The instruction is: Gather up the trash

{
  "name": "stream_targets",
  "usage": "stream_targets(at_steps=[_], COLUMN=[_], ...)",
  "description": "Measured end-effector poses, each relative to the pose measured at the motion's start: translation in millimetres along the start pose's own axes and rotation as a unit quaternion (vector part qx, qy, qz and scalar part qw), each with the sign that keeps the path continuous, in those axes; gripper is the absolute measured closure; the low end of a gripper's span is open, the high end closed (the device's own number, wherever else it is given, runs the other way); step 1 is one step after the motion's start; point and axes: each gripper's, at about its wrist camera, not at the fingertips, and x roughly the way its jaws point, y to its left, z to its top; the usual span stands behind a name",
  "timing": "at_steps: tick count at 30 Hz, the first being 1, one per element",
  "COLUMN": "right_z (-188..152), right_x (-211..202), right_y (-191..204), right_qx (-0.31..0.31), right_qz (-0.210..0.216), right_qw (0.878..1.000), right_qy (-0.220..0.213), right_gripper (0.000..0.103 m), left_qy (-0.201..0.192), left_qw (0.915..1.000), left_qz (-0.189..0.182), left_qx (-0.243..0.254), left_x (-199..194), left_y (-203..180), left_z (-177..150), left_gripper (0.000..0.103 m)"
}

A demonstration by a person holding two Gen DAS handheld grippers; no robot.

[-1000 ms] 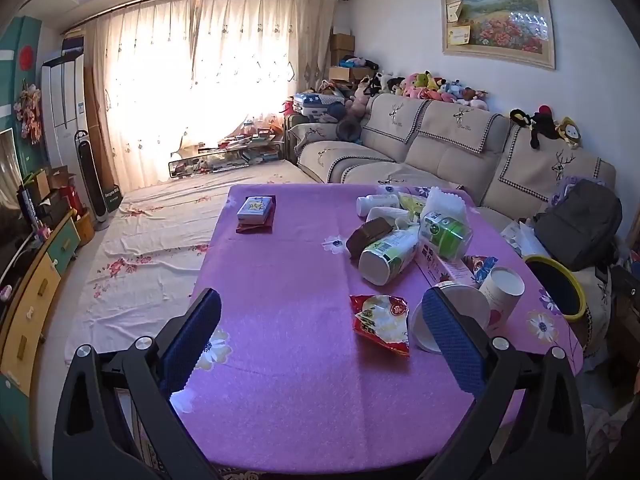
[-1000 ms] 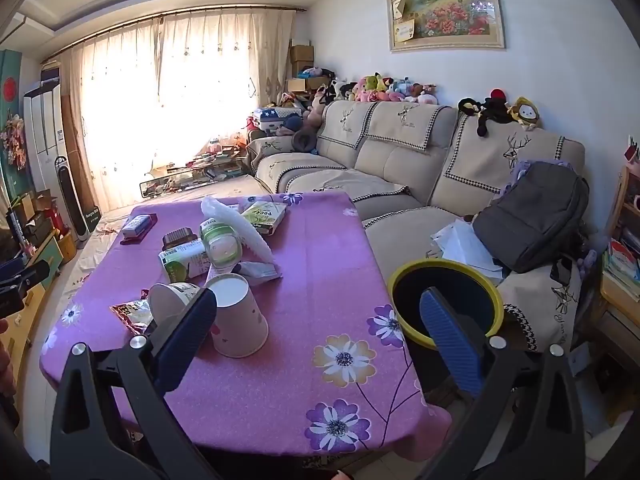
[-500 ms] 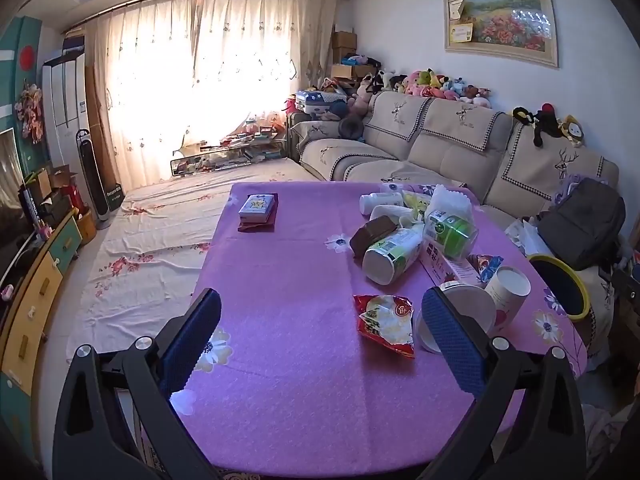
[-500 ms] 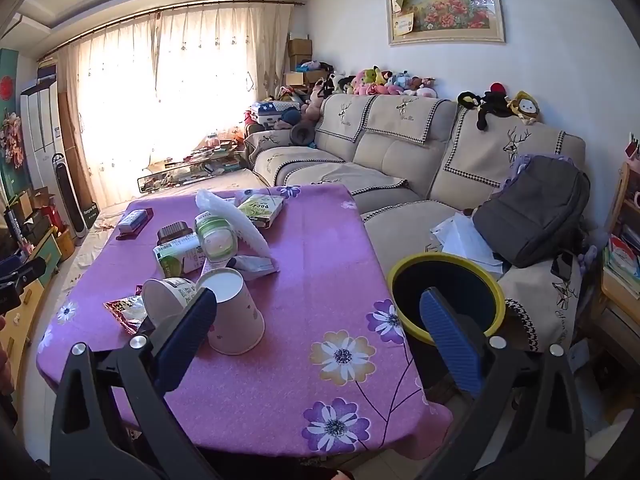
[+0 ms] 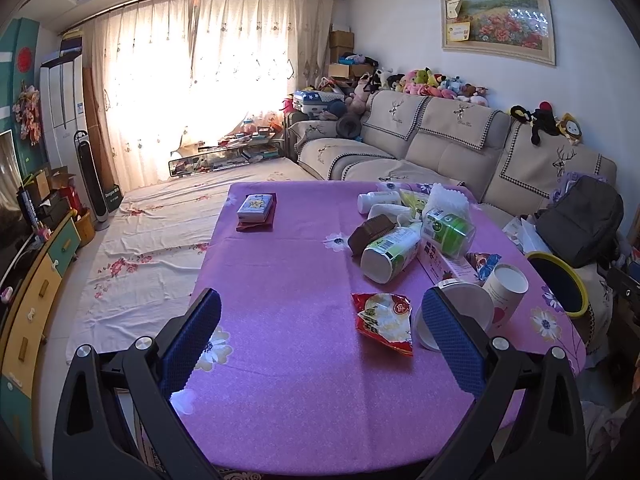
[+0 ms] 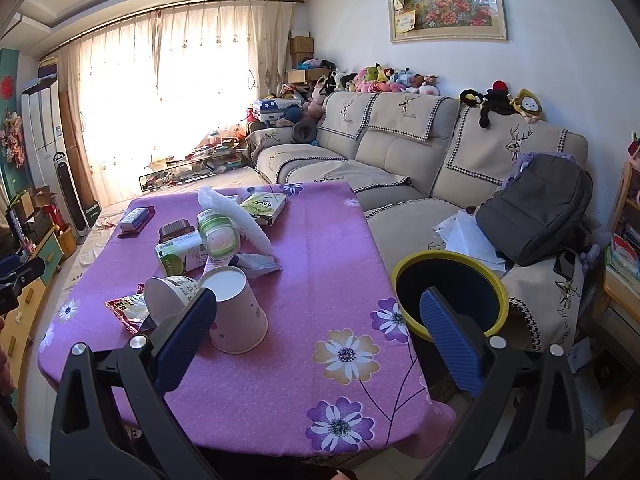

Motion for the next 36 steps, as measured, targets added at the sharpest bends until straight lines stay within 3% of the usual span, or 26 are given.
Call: stream_targets(at_steps=[36], right_z=[-3.8], right_x=[5.0], right_y=[0.0], right_qx=[0.002], right_qz=[0.001], right_qw=[1.000], right_qy=[0.005], right_gripper=[0.006], left_qy=[0.007], left_qw=[1.0000], left_qz=[0.001], left_qx=[0.002], left_x=[4.0], left_y=[0.3], left_z=[-1.7], left_gripper=[0.004])
